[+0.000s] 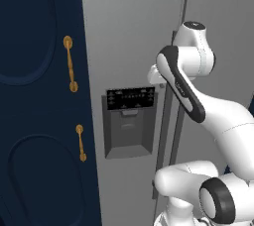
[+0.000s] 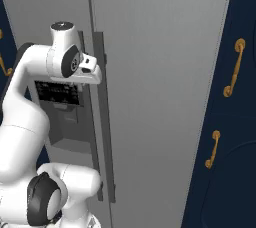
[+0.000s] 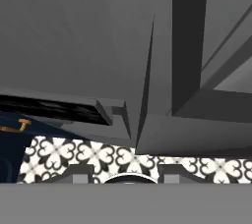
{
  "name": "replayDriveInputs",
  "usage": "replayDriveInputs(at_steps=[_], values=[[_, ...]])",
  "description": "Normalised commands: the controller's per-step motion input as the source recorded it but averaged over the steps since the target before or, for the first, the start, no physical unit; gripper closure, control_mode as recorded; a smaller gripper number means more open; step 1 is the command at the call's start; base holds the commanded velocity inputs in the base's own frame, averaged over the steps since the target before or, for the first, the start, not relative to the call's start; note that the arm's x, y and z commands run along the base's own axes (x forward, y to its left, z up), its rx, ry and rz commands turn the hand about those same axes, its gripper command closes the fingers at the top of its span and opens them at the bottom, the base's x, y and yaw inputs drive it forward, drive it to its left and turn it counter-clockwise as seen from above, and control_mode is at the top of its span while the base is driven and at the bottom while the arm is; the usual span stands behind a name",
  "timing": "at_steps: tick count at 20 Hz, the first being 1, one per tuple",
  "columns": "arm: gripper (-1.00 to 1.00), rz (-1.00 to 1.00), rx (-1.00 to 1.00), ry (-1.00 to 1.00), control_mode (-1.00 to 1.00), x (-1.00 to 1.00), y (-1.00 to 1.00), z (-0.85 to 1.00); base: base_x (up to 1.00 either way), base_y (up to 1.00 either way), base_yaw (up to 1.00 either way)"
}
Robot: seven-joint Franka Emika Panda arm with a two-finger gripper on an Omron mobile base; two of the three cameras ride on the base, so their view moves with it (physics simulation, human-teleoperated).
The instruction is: Take the strawberry from the fridge and place it on top of the pancake, located on the dining counter.
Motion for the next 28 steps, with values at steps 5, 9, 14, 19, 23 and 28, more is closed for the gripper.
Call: replayDriveInputs(at_steps=[5,9,14,19,23,28], values=[[-1.00,0.00,0.00,0.00,1.00,0.00,0.00,0.00,-0.11,0.00,0.00],[-1.00,0.00,0.00,0.00,1.00,0.00,0.00,0.00,-0.59,0.00,-0.03],[-1.00,0.00,0.00,0.00,1.00,0.00,0.00,0.00,-0.58,0.00,-0.08],[-1.00,0.00,0.00,0.00,1.00,0.00,0.00,0.00,-0.43,-0.18,-0.12],[-1.00,0.00,0.00,0.00,1.00,0.00,0.00,0.00,-0.13,-0.41,-0.02],[-1.00,0.00,0.00,0.00,1.00,0.00,0.00,0.00,-0.16,-0.02,-0.05]])
